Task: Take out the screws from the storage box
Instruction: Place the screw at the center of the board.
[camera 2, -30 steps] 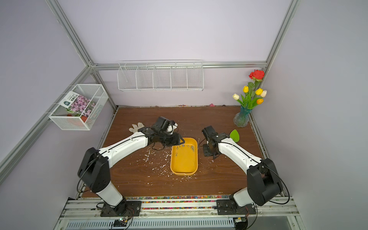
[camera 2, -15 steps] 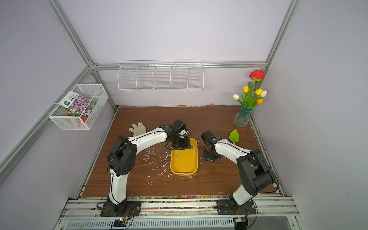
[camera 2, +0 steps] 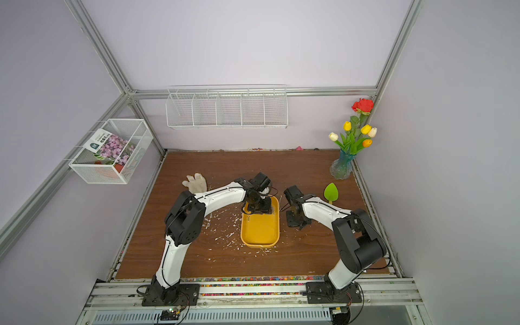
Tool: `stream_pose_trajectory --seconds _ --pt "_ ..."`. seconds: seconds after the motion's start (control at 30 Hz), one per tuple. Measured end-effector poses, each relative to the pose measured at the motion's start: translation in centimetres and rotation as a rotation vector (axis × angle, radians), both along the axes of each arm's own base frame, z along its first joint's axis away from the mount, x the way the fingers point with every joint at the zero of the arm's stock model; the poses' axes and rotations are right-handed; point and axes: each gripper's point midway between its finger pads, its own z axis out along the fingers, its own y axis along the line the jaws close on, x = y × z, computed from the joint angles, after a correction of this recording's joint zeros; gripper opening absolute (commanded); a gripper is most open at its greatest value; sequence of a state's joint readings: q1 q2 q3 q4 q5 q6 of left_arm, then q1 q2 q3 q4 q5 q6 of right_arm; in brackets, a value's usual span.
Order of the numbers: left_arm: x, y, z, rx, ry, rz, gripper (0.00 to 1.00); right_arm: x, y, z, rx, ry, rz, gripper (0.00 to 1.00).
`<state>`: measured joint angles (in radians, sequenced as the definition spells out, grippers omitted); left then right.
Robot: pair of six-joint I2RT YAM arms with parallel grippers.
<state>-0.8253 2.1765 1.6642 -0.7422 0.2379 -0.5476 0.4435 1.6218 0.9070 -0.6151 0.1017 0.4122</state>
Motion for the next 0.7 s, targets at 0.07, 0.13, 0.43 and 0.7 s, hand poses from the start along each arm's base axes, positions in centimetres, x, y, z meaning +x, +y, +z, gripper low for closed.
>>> stream_pose_trajectory --seconds 0.07,0.13,0.43,0.7 --pt "0.2 0.0 -0.3 0.008 -0.005 0.003 0.44 -0.2 -0.1 -0.2 -0.002 0.006 -0.001 0.04" --pt "0.3 0.1 -0.3 0.012 -0.010 0.005 0.44 -0.4 -0.2 -0.3 -0.004 0.009 -0.003 0.04" --pt "1.3 -0.4 -0.2 0.012 -0.041 0.014 0.44 -0.4 -0.2 -0.5 -0.001 0.004 -0.015 0.07" --pt "2.7 -1.2 -0.3 0.007 -0.072 0.031 0.45 -0.5 -0.3 -0.4 0.010 -0.014 -0.018 0.07"
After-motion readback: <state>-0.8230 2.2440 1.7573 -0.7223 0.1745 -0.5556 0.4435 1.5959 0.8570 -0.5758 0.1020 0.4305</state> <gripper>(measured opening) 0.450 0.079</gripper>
